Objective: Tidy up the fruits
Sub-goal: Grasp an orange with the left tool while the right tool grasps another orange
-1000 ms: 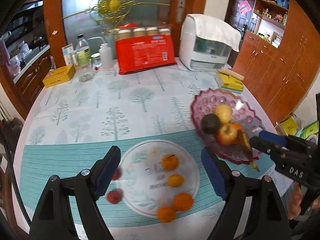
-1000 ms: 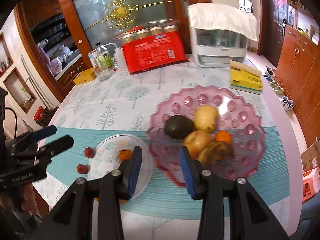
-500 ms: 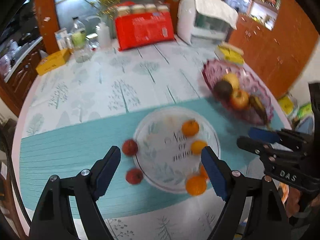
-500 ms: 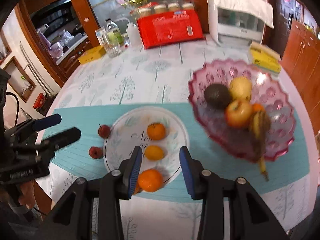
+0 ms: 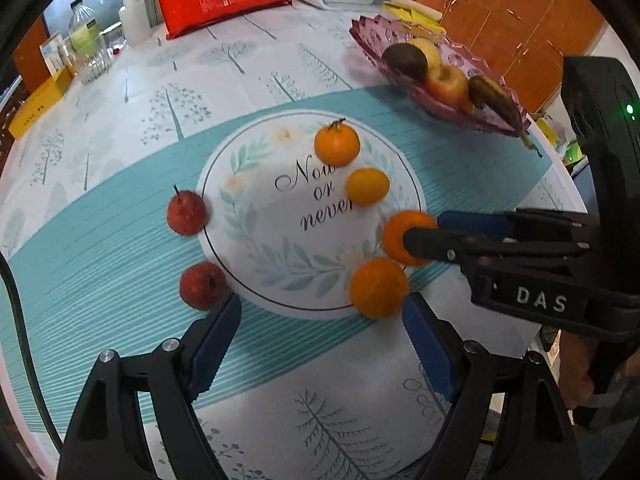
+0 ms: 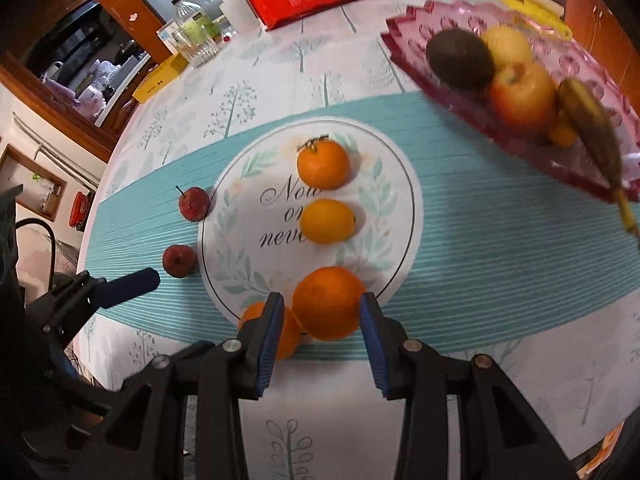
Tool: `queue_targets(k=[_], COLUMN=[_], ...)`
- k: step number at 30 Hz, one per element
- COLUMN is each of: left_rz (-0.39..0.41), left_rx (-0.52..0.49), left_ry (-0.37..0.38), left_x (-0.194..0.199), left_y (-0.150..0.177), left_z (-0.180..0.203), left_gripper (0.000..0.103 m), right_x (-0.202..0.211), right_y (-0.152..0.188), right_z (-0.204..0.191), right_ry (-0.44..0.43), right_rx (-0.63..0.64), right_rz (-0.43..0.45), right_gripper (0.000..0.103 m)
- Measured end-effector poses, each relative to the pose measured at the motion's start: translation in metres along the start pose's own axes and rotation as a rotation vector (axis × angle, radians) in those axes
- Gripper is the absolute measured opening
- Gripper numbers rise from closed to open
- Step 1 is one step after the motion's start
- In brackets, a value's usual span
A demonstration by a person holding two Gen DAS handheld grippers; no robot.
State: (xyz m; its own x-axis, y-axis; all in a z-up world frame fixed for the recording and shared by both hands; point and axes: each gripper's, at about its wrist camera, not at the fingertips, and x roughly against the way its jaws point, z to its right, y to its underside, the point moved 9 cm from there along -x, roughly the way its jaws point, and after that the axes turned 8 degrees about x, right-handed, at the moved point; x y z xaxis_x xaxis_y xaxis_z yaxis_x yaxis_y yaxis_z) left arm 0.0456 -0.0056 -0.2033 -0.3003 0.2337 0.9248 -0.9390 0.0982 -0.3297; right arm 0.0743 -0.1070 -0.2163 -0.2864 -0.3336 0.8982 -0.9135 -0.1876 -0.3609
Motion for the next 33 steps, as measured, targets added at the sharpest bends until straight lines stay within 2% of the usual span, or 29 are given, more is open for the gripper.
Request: queue_targets(k=[8,24,30,33], left_rz=[-0.019,-0.062,-0.067,-0.078], left_rx=[-0.006,-0.018,0.001,-0.004], left_ry=[0.012,0.032,0.043,0.055], left_x=[-0.005,-0.023,-0.031,-0.036], left_y=[0.005,0.004,0.0,0.0], left_z=[0.003,0.019,0.023,0.029], left_gripper=[0.082,0.082,0.082,0.072], right_x=[-0.007,-0.015,-0.008,-0.005], right_y=[-0.003,0.001,0.005,0.008], right_z=[0.01,0.011,0.026,0.034], right_ry=[0.041,-0.036,0.003,0.011], right_rx=[-0.018,-0.032,-0.061,-0.073], right_rz=[0.004,-0.007,-0.004,-0.007], right_gripper=[0.044,0.045,0.045,0.045])
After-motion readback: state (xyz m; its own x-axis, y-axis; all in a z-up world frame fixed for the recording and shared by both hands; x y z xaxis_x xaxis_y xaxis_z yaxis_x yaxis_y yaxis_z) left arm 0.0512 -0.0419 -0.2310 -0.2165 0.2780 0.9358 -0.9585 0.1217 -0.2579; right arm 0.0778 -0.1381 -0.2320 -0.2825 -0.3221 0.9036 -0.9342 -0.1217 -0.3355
